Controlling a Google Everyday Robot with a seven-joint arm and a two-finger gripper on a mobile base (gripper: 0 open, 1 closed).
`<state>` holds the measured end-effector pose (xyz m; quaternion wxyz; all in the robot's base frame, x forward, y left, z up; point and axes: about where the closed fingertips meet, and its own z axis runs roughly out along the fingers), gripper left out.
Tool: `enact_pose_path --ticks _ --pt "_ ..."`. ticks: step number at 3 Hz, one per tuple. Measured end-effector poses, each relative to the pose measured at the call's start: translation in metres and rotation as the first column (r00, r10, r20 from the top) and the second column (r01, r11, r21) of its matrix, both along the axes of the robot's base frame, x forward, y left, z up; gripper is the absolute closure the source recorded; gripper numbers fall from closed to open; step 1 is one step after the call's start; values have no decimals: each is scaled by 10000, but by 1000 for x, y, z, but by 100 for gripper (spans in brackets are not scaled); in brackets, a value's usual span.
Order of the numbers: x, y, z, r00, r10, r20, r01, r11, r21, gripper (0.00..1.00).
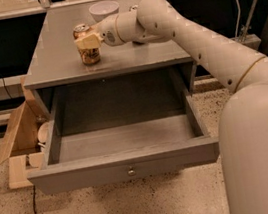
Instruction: Place orange can into top drawer
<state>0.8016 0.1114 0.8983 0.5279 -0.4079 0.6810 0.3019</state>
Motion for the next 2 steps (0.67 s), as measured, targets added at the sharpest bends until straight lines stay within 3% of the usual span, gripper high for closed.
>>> enact_pose_path --ticks 1,2 --pt "-10 -2 18 9980 411 489 -442 9970 643 76" --pt "-41 -21 38 9882 799 1307 -931 9908 979 98"
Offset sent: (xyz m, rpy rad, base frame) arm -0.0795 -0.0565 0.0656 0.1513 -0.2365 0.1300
